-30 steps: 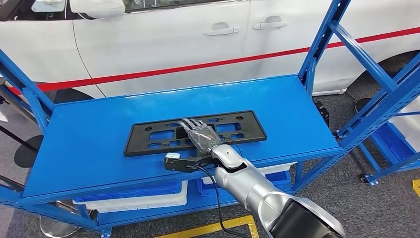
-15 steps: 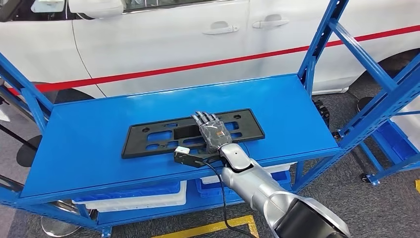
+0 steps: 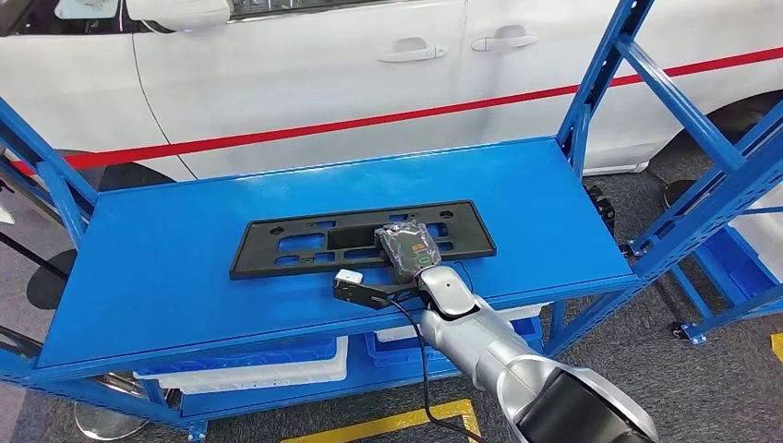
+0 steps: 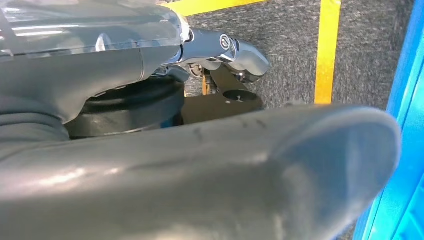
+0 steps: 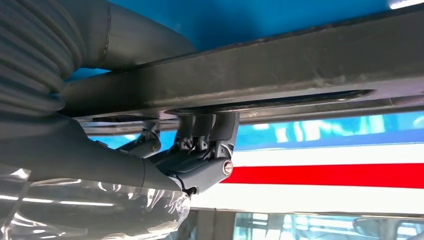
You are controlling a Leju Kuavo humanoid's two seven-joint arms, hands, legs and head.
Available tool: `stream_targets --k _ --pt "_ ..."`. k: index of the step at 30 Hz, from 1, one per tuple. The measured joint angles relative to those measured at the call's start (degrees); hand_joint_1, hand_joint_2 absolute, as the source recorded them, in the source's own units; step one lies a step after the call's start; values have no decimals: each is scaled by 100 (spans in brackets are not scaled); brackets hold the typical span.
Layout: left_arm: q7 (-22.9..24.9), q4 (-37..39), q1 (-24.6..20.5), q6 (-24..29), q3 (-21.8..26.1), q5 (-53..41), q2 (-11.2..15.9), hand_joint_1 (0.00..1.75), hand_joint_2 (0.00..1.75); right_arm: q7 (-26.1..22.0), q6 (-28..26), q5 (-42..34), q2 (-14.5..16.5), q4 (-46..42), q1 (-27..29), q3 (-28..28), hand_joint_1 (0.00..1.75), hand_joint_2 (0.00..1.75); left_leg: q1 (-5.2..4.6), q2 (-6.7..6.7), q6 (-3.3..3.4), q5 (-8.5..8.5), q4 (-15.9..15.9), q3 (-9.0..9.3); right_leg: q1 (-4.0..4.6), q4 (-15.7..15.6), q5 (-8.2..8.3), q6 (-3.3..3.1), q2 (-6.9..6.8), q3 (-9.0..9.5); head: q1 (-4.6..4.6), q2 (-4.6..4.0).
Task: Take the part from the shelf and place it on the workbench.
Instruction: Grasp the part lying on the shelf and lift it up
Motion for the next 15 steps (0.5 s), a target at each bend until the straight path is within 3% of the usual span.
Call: stream_targets --k 2,5,6,7,8,11,13,15 --pt "-11 0 -4 0 13 -2 -13 0 0 35 -21 6 -48 3 -10 -70 166 175 29 4 68 41 -55 22 -3 201 -140 64 -1 -86 8 0" --pt "-29 0 -9 0 29 -11 -23 0 0 99 -67 25 -168 14 -3 -182 165 175 35 5 116 59 -75 17 -20 1228 -645 126 -1 -590 23 0" --pt "-31 0 -4 0 33 -15 -24 0 0 112 -96 27 -210 20 9 -218 165 175 35 3 117 57 -71 15 -27 1511 -719 137 -2 -738 24 0" --pt "-32 0 -1 0 37 -20 -24 0 0 122 -128 27 -248 27 19 -254 165 175 35 -1 116 54 -67 18 -35 1610 -687 145 -3 -799 24 0" --pt "-32 0 1 0 39 -28 -24 0 0 139 -160 27 -283 31 24 -294 165 175 35 -6 110 48 -63 26 -42 1476 -548 144 -5 -743 24 0" --pt "-31 0 -5 0 45 -43 -26 0 0 181 -244 21 -360 37 20 -415 168 175 23 -21 57 8 -28 44 -46 350 -18 99 -14 -206 23 -1" --pt "-30 0 -9 3 54 -49 -26 0 0 166 -334 22 -388 38 21 -479 172 175 8 -23 -1 -16 -5 28 -24 16 50 44 -12 -60 21 -1" --pt "-29 0 -11 14 67 -66 -24 0 0 100 -487 23 -402 38 24 -545 173 175 10 -21 -66 -30 -6 27 -13 0 54 -22 -3 -57 20 0"
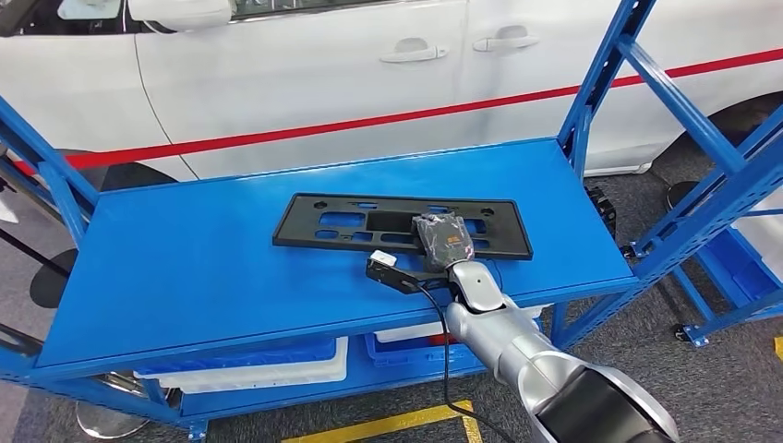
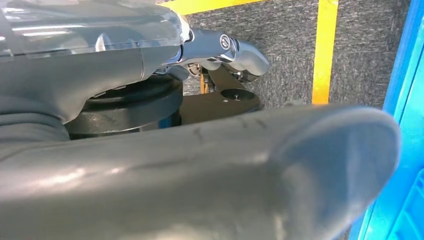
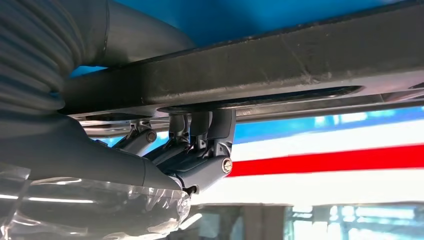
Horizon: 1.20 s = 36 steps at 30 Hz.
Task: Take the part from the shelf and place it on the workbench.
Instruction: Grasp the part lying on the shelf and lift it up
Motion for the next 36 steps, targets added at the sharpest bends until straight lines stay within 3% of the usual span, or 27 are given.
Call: stream_targets --k 2,3,5,6,7,8,10,12,15,17,18,20,22,23,24,25,27,28,32,34,36 --pt "0 0 -3 12 11 -20 4 0 0 -90 -176 11 -5 -9 1 -75 174 175 12 6 -63 -122 154 -57 -17 -28 14 -67 -1 17 -4 0" --pt "0 0 -5 17 15 -26 6 0 0 -119 -242 37 -5 -29 6 -114 175 175 19 9 -89 -269 400 -167 -28 -40 20 -92 -5 23 -7 0" --pt "0 0 -7 27 30 -30 13 0 0 -139 -306 151 -5 -115 36 -208 175 175 29 13 -130 -643 1184 -536 -25 -39 17 -120 -13 20 -14 0" --pt "1 0 -4 32 41 -31 17 0 0 -140 -313 235 -5 -175 60 -258 175 175 32 14 -140 -758 1532 -710 -19 -35 15 -124 -15 18 -13 -1" --pt "1 0 -1 35 52 -32 21 0 0 -144 -315 350 -5 -245 90 -316 175 175 32 14 -143 -767 1706 -807 -14 -29 11 -127 -15 17 -14 -1" --pt "2 0 2 36 61 -37 23 0 0 -153 -316 537 -5 -340 126 -392 175 175 32 14 -136 -659 1643 -792 -9 -21 8 -127 -14 18 -14 -1" --pt "1 0 1 37 67 -60 24 0 0 -203 -319 1188 -3 -638 206 -645 175 175 29 16 -89 -233 913 -475 -2 -3 -3 -121 -8 20 -14 0" --pt "-7 0 -5 36 69 -78 23 0 0 -277 -330 1946 5 -1023 257 -1008 175 175 6 19 -26 23 219 -166 17 17 -13 -91 -1 2 -13 0" --pt "-18 0 -2 34 73 -81 19 0 0 -346 -340 2540 23 -1558 306 -1465 175 175 -15 1 58 52 38 -96 21 13 -10 5 -8 -12 -9 0" --pt "-22 0 5 34 76 -87 16 0 0 -372 -342 2710 26 -1939 333 -1730 175 175 8 -5 122 92 -14 -82 11 129 -100 71 -14 -58 -5 0" --pt "-24 0 3 34 78 -90 15 0 0 -391 -347 2755 26 -2115 332 -1857 175 175 23 -3 151 112 -40 -75 7 329 -230 98 -14 -147 -3 0" --pt "-26 0 -3 34 80 -96 13 0 0 -428 -359 2806 23 -2410 336 -2069 175 175 24 4 180 119 -46 -77 -11 1043 -605 134 -15 -478 1 0" --pt "-25 0 1 34 88 -97 11 0 0 -445 -363 2842 19 -2644 377 -2214 175 175 24 7 183 114 -41 -77 -35 1612 -779 163 -17 -759 2 0" --pt "-25 0 2 34 92 -97 11 0 0 -445 -363 2853 17 -2737 396 -2263 175 175 26 6 176 109 -33 -77 -51 1609 -705 173 -19 -766 2 0" --pt "-25 0 0 34 95 -97 10 0 0 -445 -363 2858 17 -2816 407 -2300 175 175 29 5 163 100 -18 -75 -68 1369 -532 179 -20 -654 2 0" --pt "-26 0 -2 34 96 -97 8 0 0 -445 -363 2862 17 -2892 410 -2332 175 175 33 4 141 82 8 -75 -85 964 -323 182 -22 -458 2 0" --pt "-26 0 -8 34 98 -97 5 0 0 -447 -363 2865 20 -3008 407 -2378 175 175 16 1 79 37 70 -96 -87 289 -78 155 -19 -131 1 -1" --pt "-27 0 -10 34 99 -97 3 0 0 -448 -363 2867 21 -3051 410 -2397 175 175 6 1 49 22 90 -107 -80 136 -51 129 -14 -64 -1 0" --pt "-29 0 -12 34 103 -97 3 0 0 -446 -364 2868 24 -3154 419 -2449 175 175 24 6 -79 -48 156 -144 -67 91 -47 -16 -2 -69 -5 0" --pt "-31 0 -15 35 104 -97 6 0 0 -446 -364 2869 26 -3202 416 -2457 175 175 36 13 -128 -294 564 -326 -82 73 -39 -71 -6 -57 -12 0" --pt "-32 0 -14 40 106 -101 11 0 0 -456 -363 2870 26 -3233 424 -2476 175 175 41 14 -152 -593 1246 -654 -65 75 -45 -101 -8 -56 -16 0"
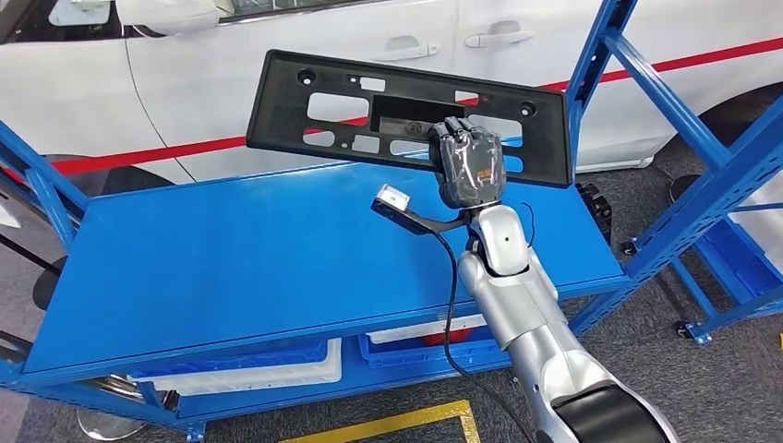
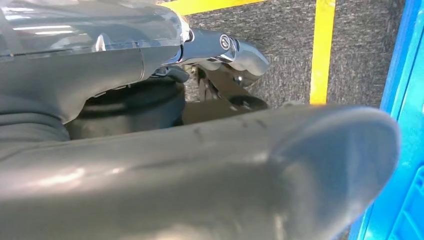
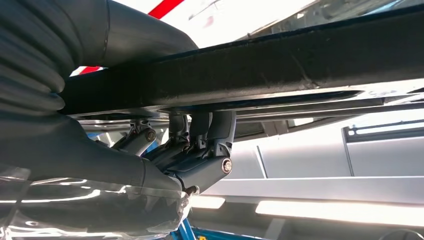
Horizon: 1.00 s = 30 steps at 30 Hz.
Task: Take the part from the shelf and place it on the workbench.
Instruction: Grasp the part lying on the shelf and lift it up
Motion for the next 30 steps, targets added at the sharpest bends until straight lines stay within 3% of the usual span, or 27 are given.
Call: stream_targets --k 1,2,3,5,6,7,10,12,15,16,17,18,20,22,25,27,30 --pt "-1 0 2 7 1 -9 3 0 0 -18 0 1 0 -34 16 -20 175 175 0 0 -3 -54 238 -124 11 2 -3 -7 0 1 1 0" --pt "0 0 5 15 2 -18 5 0 0 -49 0 0 0 -89 33 -42 175 175 -1 0 3 -5 294 -165 20 4 -5 -10 2 2 1 0" --pt "1 0 6 22 2 -28 7 0 44 -91 -1 -5 1 -162 47 -66 175 175 -3 0 19 138 148 -111 27 6 -8 -11 6 6 1 0" --pt "1 0 4 30 2 -42 8 0 131 -214 -1 -36 2 -335 51 -121 175 175 -15 1 89 508 -534 198 39 8 -17 -4 13 21 1 0" --pt "-1 0 0 33 2 -46 7 0 175 -301 -1 -74 3 -429 47 -164 175 175 -31 1 127 614 -846 341 47 13 -21 11 15 19 2 0" --pt "-1 0 -2 39 2 -52 7 0 175 -419 -1 -133 8 -537 50 -223 175 175 -48 0 156 660 -1043 430 50 14 -21 35 13 13 5 0" --pt "-1 0 6 69 3 -80 4 0 175 -974 -1 -463 96 -847 74 -497 175 175 -64 0 219 668 -1176 474 45 7 -18 133 3 -3 6 0" --pt "-2 0 3 80 4 -87 -2 0 175 -1597 -1 -1046 226 -965 60 -747 175 175 -36 5 278 712 -1251 510 46 170 -138 188 2 -69 12 0" --pt "-1 0 -17 91 12 -62 -12 0 175 -2429 13 -2600 425 -938 32 -1058 175 175 -27 9 322 734 -1285 531 32 1115 -615 239 -1 -508 22 0" --pt "-1 0 -17 101 24 -50 -14 0 175 -2478 48 -3200 458 -912 48 -1064 175 175 -27 6 324 732 -1280 531 19 1402 -703 253 -2 -649 23 0" --pt "-1 0 -14 114 39 -42 -14 0 175 -2436 103 -3744 470 -897 77 -1023 175 175 -26 1 322 728 -1273 531 4 1517 -691 263 -5 -713 23 0" --pt "-6 0 -11 127 58 -37 -14 0 175 -2373 203 -4265 466 -914 121 -944 175 175 -24 -6 314 720 -1259 530 -12 1409 -574 268 -7 -664 24 -1" --pt "-31 0 -4 150 97 -31 -14 0 175 -2277 589 -5324 438 -1063 230 -692 175 175 -23 -12 269 689 -1210 524 -35 705 -229 259 -13 -324 23 -1" --pt "-79 0 -8 171 139 -21 -14 0 175 -2249 1308 -6566 393 -1338 370 -347 175 175 -43 -4 204 648 -1156 506 -24 152 -50 214 -5 -62 19 0" --pt "-122 0 -17 226 207 9 -15 0 175 -2255 2662 -8347 282 -1890 749 66 175 175 -46 2 119 626 -1147 502 7 65 -41 110 5 -25 16 0" --pt "-113 0 -16 288 253 25 -16 0 175 -2237 3311 -9098 219 -2334 1063 260 175 175 -27 6 61 506 -1001 445 2 45 -34 41 -12 -13 14 0" --pt "-61 0 -16 383 306 28 -16 0 175 -2167 3890 -9727 149 -2892 1434 532 175 175 -9 16 1 4 -63 35 7 35 -40 -24 -20 -7 8 0"
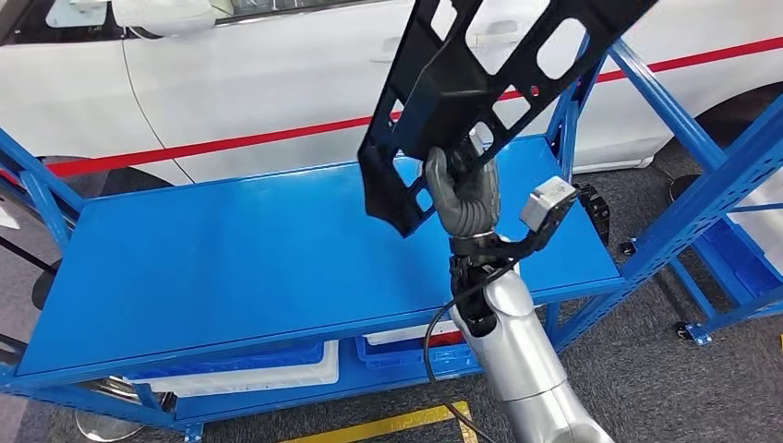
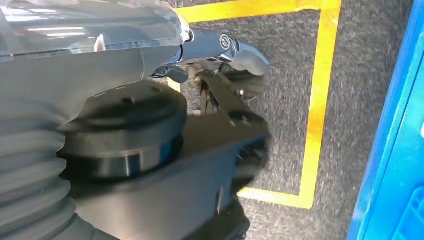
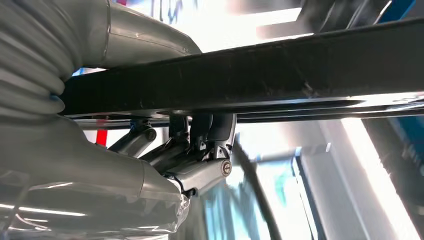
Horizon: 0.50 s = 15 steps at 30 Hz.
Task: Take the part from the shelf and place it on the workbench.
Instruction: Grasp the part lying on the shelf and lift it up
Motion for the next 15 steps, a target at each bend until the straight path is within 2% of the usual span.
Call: stream_targets --k 1,2,3,4,5,7,9,11,13,15 --pt "19 0 -1 26 13 -2 0 0 175 31 129 -130 -25 -146 124 75 175 175 2 0 -7 -117 325 -150 11 1 -4 -7 0 2 1 0" --pt "39 0 -2 54 23 -3 0 0 175 72 239 -240 -49 -282 256 142 175 175 2 0 -4 -138 490 -228 21 2 -8 -13 1 5 0 0" --pt "59 0 -2 82 33 -4 1 0 175 119 332 -329 -70 -402 378 202 175 175 2 0 10 -52 434 -201 31 3 -10 -16 5 9 -1 0" --pt "81 0 -6 111 43 -4 1 0 175 170 410 -403 -88 -500 478 257 175 175 -1 0 37 119 160 -67 41 4 -11 -16 12 15 0 0" --pt "100 0 -13 136 56 -3 3 0 175 220 474 -460 -100 -571 551 302 175 175 -11 0 78 313 -251 136 47 4 -11 -16 20 23 0 0" --pt "130 0 -43 165 82 1 11 0 175 275 560 -535 -120 -650 645 371 175 175 -51 9 155 528 -913 465 59 2 -9 10 28 29 3 0" --pt "150 0 -65 177 99 4 18 0 175 287 607 -570 -137 -679 733 416 175 175 -93 9 201 537 -1093 550 47 -8 -1 72 22 31 5 0" --pt "172 0 -67 192 113 3 18 0 175 314 630 -583 -153 -697 817 443 175 175 -82 2 249 581 -1161 582 37 -13 -4 143 16 47 5 0" --pt "194 0 -67 211 120 1 18 0 175 336 642 -586 -177 -714 904 460 175 175 -46 8 306 642 -1248 624 40 215 -176 198 16 -38 10 0" --pt "210 0 -70 221 122 -1 19 0 175 340 650 -585 -217 -718 1030 474 175 175 -36 10 334 665 -1272 628 23 867 -546 240 17 -334 16 0"
